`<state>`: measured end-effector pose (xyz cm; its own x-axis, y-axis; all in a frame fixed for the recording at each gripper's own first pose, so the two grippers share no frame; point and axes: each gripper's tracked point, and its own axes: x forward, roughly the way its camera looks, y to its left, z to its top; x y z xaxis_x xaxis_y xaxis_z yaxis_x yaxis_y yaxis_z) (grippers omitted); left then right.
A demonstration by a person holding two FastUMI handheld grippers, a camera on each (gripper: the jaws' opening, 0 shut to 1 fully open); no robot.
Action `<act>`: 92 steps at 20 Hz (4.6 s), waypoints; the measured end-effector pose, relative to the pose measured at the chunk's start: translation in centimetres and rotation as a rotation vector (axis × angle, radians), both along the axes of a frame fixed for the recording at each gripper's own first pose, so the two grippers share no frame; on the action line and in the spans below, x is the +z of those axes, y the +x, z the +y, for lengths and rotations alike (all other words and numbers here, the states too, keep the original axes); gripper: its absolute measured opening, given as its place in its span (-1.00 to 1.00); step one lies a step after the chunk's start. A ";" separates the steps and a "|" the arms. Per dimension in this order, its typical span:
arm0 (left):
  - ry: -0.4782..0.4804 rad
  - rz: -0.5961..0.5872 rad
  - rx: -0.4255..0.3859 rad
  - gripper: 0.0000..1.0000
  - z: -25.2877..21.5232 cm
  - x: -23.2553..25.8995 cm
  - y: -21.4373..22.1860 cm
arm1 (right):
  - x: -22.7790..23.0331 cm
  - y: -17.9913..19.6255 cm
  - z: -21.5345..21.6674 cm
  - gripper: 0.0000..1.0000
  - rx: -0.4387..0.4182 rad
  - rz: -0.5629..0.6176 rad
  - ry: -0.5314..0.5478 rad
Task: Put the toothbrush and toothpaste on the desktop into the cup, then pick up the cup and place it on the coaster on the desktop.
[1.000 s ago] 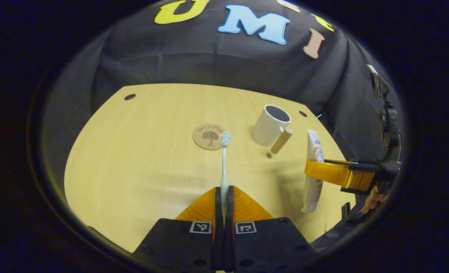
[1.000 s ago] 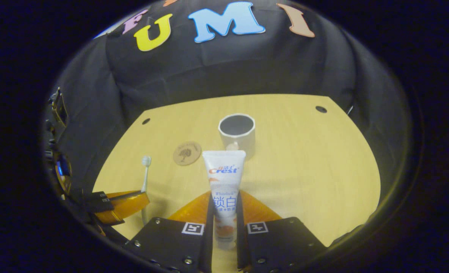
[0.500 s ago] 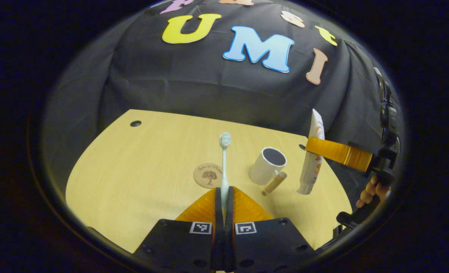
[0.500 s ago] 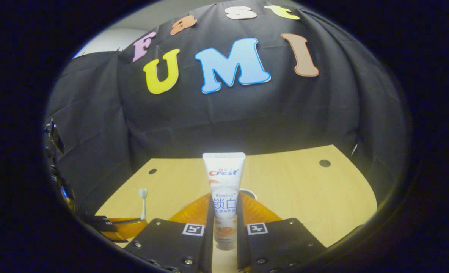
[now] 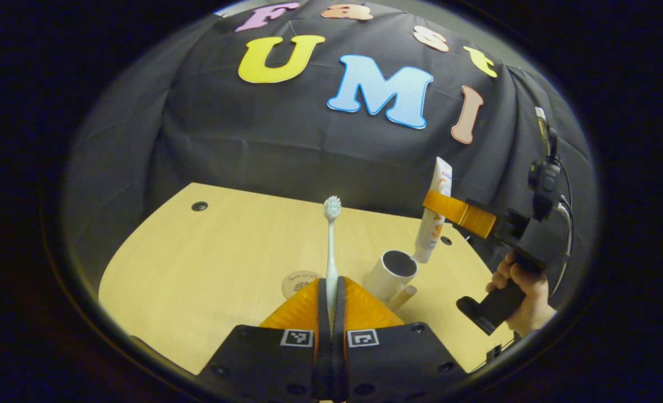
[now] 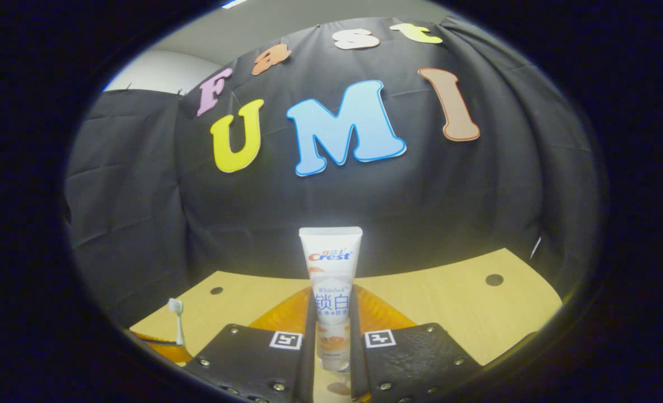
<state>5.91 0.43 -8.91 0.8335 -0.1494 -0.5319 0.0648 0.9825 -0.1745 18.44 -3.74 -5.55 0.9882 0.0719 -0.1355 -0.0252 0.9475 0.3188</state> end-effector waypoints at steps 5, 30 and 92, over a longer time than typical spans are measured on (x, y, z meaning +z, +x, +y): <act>0.007 -0.003 -0.004 -0.84 0.1 0.2 1.0 | -4.9 1.6 0.5 -0.48 0.030 0.093 -0.065; -0.092 -0.093 -0.094 -0.84 -3.2 1.2 3.9 | -6.1 -4.2 0.2 0.46 0.042 0.231 -0.201; -0.083 -0.318 -0.305 0.34 -8.3 -0.1 9.0 | -7.0 -16.8 -1.9 0.49 -0.114 0.532 0.036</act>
